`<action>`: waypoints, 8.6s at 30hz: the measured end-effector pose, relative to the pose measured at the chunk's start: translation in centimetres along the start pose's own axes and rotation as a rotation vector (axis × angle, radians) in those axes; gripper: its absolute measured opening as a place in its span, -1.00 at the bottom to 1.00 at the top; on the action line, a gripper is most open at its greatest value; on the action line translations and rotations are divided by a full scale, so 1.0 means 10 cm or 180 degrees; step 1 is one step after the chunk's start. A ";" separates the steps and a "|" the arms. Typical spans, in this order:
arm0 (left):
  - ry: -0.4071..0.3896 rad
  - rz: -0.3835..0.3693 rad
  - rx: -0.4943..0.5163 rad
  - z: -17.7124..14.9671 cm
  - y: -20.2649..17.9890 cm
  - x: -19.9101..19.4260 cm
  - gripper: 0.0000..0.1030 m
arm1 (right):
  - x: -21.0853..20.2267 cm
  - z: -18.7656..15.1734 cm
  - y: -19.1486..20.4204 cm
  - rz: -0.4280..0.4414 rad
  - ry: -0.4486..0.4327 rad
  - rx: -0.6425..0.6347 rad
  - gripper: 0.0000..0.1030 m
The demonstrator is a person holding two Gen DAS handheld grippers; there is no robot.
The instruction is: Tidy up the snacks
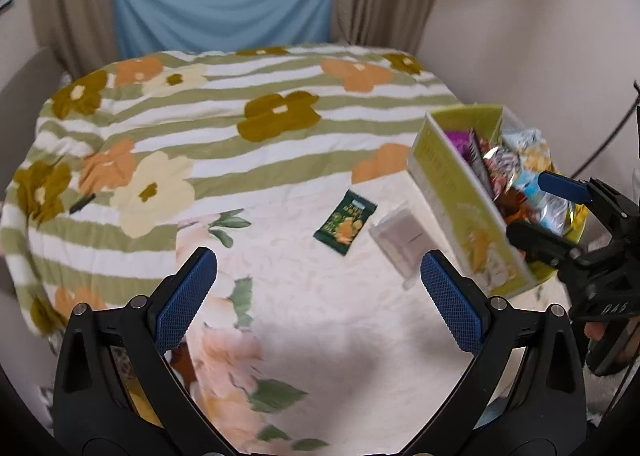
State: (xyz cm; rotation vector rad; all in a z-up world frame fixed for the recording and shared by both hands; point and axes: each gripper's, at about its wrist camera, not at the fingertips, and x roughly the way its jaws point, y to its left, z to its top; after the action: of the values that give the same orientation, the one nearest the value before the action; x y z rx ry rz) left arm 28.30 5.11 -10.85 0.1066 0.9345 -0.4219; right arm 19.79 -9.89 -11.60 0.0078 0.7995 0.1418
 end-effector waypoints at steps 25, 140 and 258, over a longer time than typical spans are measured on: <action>0.0979 -0.0353 0.1223 0.15 -0.32 2.37 0.71 | 1.58 -0.63 0.18 -0.0760 0.0537 0.0008 0.87; 0.0231 0.0425 -0.0408 0.63 -2.12 0.79 0.99 | 0.22 0.40 -2.20 0.0217 0.0444 0.0289 0.22; -0.1383 0.0860 -0.0272 -1.29 -2.07 -2.22 0.99 | -2.44 -1.16 -0.44 -0.0704 -0.0719 0.0449 0.99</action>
State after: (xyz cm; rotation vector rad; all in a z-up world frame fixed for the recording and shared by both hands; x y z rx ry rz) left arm -1.18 -3.58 1.06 0.0585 0.4991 -0.1433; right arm -4.74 -17.98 -2.51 0.0672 0.5787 -0.1236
